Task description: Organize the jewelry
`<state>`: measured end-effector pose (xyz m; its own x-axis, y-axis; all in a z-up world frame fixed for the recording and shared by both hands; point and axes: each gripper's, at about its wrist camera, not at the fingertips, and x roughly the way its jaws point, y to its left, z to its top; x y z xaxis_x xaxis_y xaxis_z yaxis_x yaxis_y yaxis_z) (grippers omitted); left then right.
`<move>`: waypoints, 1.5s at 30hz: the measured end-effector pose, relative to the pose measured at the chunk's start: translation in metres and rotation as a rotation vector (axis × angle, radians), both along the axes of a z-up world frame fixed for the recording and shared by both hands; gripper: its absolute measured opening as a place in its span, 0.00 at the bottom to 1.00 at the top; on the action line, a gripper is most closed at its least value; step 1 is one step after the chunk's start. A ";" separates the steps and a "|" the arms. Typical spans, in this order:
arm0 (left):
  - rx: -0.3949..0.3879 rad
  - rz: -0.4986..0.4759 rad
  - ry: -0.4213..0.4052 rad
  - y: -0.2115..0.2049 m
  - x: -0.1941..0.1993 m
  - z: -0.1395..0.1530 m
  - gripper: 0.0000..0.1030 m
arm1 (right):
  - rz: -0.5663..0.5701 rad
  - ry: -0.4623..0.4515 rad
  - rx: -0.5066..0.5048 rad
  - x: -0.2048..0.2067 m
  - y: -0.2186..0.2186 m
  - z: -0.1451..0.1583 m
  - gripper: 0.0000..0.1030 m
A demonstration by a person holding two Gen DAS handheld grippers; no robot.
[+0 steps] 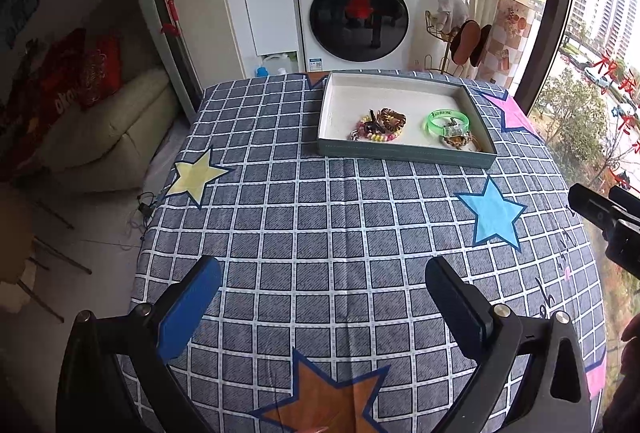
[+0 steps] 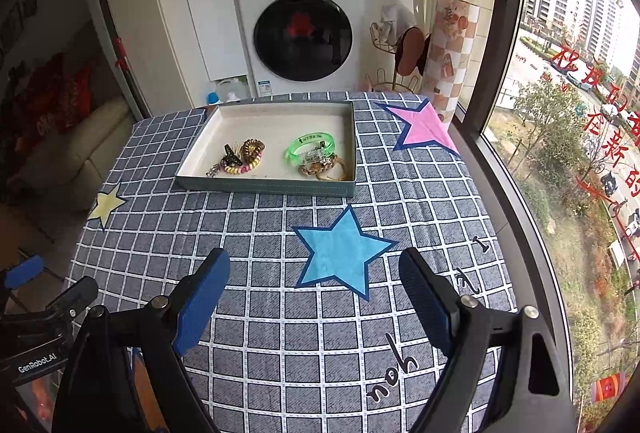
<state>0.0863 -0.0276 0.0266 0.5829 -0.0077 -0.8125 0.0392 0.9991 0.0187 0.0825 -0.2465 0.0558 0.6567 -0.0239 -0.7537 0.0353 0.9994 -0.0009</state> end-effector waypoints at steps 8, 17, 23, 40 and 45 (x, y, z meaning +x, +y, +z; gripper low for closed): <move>-0.006 0.009 -0.002 0.002 -0.003 0.002 1.00 | 0.000 -0.007 -0.007 -0.004 0.001 0.003 0.86; -0.005 -0.006 -0.013 -0.003 -0.004 0.007 1.00 | 0.001 -0.006 -0.007 -0.005 0.002 0.003 0.86; -0.001 -0.009 -0.018 -0.006 -0.004 0.008 1.00 | 0.000 -0.009 -0.008 -0.006 0.002 0.003 0.86; 0.000 -0.014 -0.016 -0.007 -0.003 0.008 1.00 | -0.001 -0.009 -0.005 -0.007 0.002 0.005 0.86; -0.001 -0.013 -0.016 -0.007 -0.002 0.008 1.00 | 0.000 -0.009 -0.006 -0.007 0.002 0.005 0.86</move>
<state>0.0839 -0.0351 0.0345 0.5954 -0.0162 -0.8033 0.0520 0.9985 0.0184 0.0756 -0.2445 0.0603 0.6638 -0.0286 -0.7474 0.0358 0.9993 -0.0065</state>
